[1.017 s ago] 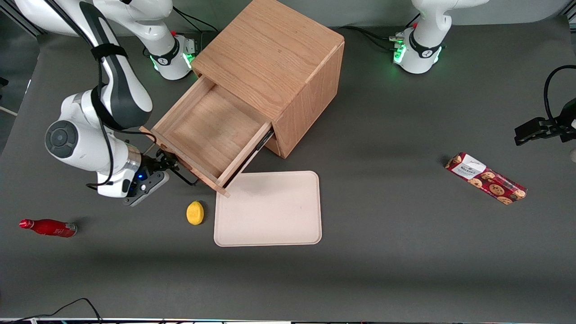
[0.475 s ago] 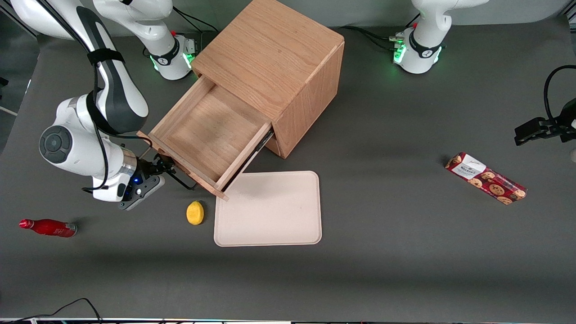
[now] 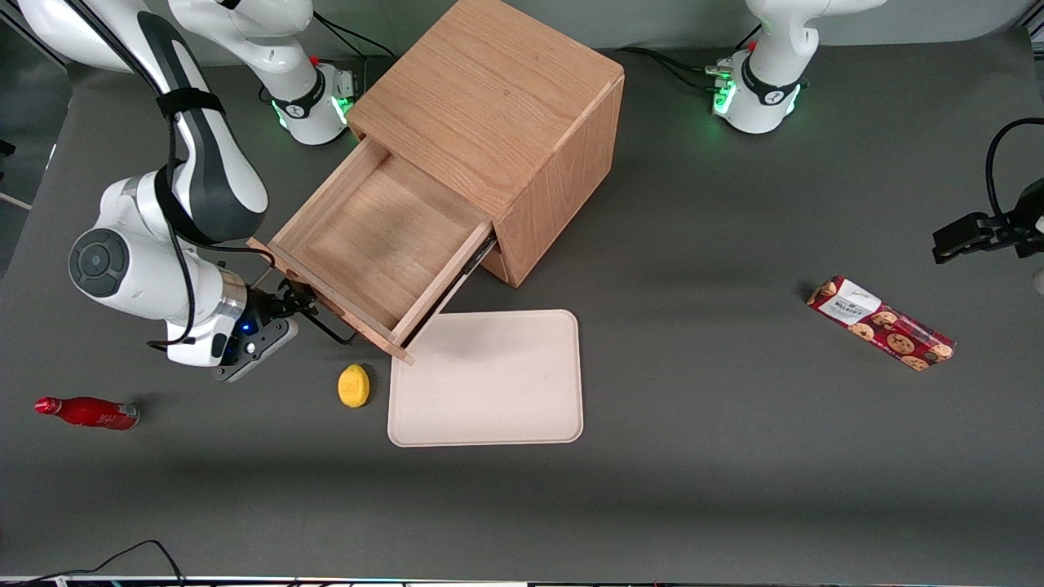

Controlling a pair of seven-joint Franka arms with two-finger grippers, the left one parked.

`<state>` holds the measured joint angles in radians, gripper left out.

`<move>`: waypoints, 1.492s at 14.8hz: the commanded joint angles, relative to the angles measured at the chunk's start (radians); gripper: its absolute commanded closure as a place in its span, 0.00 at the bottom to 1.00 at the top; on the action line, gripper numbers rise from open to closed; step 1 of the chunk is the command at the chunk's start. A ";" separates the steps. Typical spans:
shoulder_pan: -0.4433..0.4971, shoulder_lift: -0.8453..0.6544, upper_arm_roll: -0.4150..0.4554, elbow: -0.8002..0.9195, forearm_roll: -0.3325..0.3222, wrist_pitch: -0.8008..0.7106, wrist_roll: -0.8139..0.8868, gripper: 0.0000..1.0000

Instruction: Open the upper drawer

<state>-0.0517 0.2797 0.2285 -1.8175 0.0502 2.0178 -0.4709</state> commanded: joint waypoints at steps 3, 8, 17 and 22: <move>-0.017 -0.013 -0.011 0.118 -0.009 -0.117 -0.025 0.00; -0.010 -0.077 -0.008 0.168 -0.010 -0.172 0.000 0.00; 0.009 -0.336 -0.135 0.142 -0.020 -0.346 0.448 0.00; 0.010 -0.421 -0.204 0.092 -0.015 -0.386 0.571 0.00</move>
<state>-0.0598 -0.0976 0.0482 -1.6712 0.0434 1.6275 0.0460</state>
